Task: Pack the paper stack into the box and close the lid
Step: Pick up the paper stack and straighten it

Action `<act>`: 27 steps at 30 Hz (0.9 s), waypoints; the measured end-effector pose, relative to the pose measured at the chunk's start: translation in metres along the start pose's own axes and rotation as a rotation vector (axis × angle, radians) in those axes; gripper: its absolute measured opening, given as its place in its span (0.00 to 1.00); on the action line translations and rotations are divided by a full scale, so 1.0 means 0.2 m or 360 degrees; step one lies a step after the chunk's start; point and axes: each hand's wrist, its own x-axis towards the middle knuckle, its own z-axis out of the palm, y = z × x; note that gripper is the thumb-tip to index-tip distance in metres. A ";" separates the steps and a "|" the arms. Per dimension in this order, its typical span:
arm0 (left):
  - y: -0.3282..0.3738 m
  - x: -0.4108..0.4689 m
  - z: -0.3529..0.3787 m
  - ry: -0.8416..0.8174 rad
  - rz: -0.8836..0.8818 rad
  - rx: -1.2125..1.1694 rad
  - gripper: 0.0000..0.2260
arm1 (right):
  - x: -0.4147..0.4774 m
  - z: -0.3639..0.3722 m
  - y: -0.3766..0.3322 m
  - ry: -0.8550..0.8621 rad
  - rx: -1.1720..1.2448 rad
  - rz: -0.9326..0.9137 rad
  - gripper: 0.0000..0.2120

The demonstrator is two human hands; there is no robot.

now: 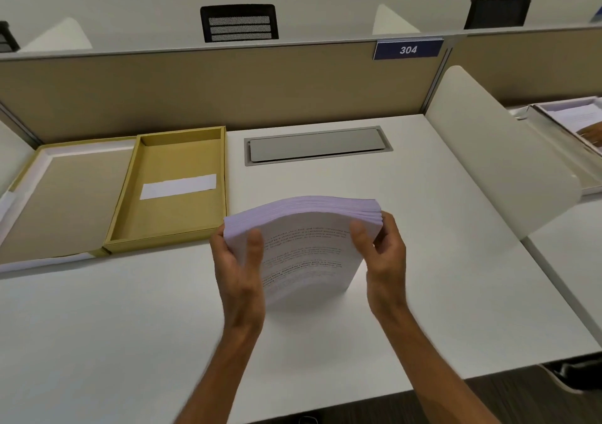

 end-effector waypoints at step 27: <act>-0.09 0.09 -0.22 -0.0106 0.0118 0.0473 0.16 | 0.14 -0.20 0.06 -0.0320 -0.0419 -0.0128 0.21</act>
